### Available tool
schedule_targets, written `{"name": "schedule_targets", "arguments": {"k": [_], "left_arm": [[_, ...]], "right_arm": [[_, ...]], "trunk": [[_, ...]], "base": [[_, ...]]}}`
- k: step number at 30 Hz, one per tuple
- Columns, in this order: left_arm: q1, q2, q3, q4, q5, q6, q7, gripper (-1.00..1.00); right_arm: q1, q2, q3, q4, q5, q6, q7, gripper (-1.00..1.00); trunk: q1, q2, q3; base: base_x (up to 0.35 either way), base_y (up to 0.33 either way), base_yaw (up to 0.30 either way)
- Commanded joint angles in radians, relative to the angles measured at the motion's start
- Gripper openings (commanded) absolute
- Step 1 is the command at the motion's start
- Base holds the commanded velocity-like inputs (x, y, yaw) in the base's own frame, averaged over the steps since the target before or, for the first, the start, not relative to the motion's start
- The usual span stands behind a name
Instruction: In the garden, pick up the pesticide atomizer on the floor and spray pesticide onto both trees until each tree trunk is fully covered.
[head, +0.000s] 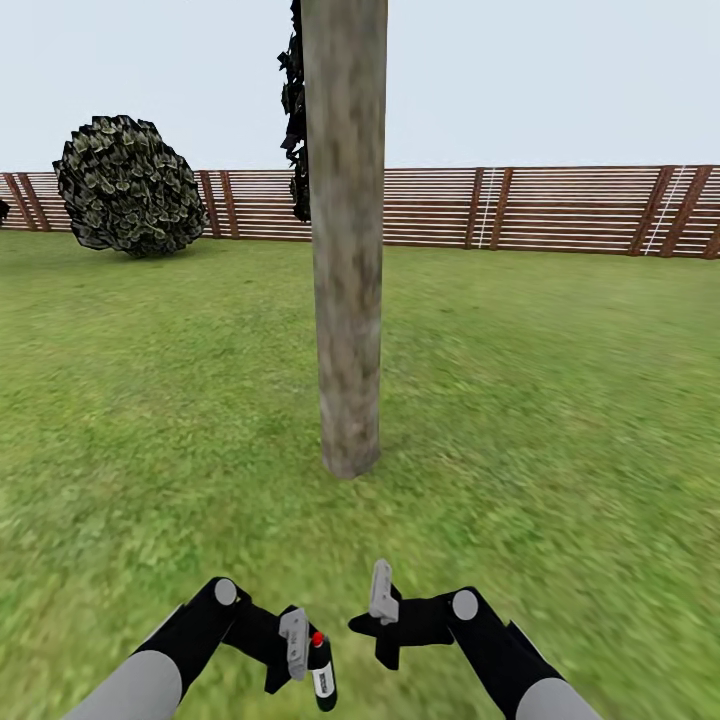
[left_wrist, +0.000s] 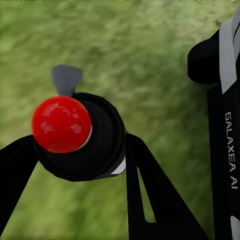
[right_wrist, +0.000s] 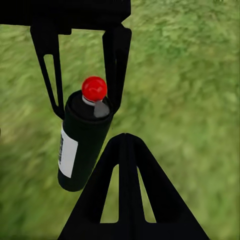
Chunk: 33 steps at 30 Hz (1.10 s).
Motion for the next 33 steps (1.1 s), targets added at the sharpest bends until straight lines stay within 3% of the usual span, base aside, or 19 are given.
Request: {"name": "schedule_targets", "arguments": {"k": [1, 10, 33], "left_arm": [[0.0, -0.003, 0.0, 0.0, 0.001, 0.0, 0.0, -1.0], [0.0, -0.03, 0.0, -0.001, -0.001, 0.0, 0.006, -1.0], [-0.008, -0.05, 0.001, -0.003, 0.008, -0.005, 0.026, -1.0]], "right_arm": [[0.0, 0.002, 0.0, 0.0, 0.0, 0.0, 0.0, -1.0], [0.0, 0.004, 0.0, 0.0, 0.0, 0.0, 0.0, -1.0], [0.0, 0.004, 0.0, -0.001, 0.0, 0.0, 0.0, -1.0]], "trunk": [[0.0, 0.0, 0.0], [0.0, 0.0, 0.0], [0.0, 0.0, 0.0]], "base": [[0.0, 0.0, 0.0], [0.0, 0.0, 0.0], [0.0, 0.0, 0.0]]}}
